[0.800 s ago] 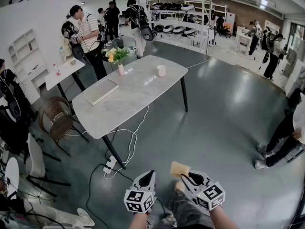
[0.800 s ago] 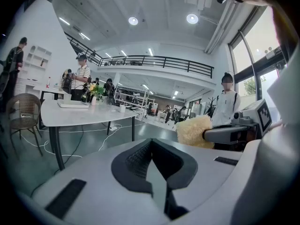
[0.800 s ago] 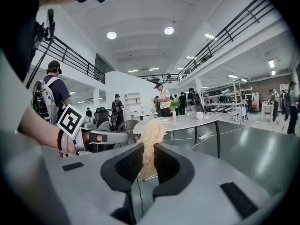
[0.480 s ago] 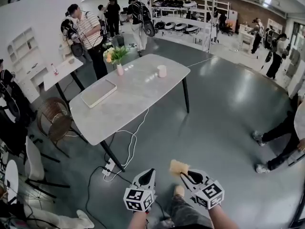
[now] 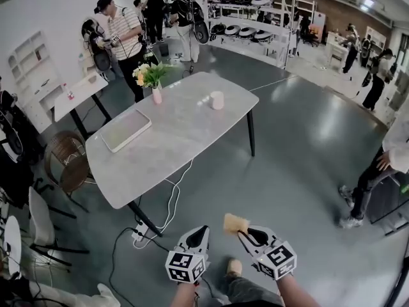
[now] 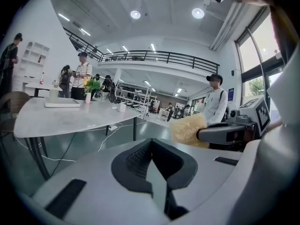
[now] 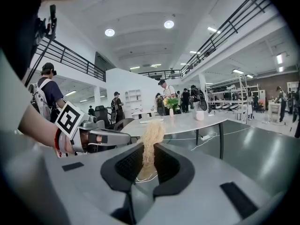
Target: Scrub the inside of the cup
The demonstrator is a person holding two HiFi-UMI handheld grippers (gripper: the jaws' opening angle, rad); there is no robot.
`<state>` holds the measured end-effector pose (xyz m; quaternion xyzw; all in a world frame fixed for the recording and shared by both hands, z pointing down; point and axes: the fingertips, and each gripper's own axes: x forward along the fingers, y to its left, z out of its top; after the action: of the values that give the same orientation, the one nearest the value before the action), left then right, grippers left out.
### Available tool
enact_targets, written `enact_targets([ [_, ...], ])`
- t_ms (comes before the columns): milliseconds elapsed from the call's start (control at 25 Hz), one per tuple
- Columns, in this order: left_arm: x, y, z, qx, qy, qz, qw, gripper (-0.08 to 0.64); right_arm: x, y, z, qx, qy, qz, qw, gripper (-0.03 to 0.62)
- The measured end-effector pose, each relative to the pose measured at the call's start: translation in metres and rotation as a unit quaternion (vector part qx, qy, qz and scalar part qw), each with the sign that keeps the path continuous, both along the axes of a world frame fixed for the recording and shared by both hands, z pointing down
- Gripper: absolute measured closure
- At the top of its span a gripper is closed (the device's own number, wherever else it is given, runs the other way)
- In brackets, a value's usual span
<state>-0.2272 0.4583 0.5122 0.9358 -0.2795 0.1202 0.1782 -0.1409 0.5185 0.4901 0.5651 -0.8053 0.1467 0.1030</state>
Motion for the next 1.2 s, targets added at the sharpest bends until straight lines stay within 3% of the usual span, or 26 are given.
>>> enact_targets([
  [480,0.094,-0.060,-0.007,0.009,-0.002,0.016,0.9998,0.546,0.084,-0.061,0.000,-0.009,-0.009,-0.002,1.000,0.532],
  [920,0.134,-0.085,0.004,-0.002,-0.011,0.034,0.9994,0.546,0.126,-0.079,0.009,-0.015,-0.030,0.029,0.999,0.532],
  [1200,0.164,-0.126,0.018,-0.009,-0.011,0.050,0.9986,0.546,0.152,-0.122,0.017,-0.017,-0.034,0.043,0.998,0.532],
])
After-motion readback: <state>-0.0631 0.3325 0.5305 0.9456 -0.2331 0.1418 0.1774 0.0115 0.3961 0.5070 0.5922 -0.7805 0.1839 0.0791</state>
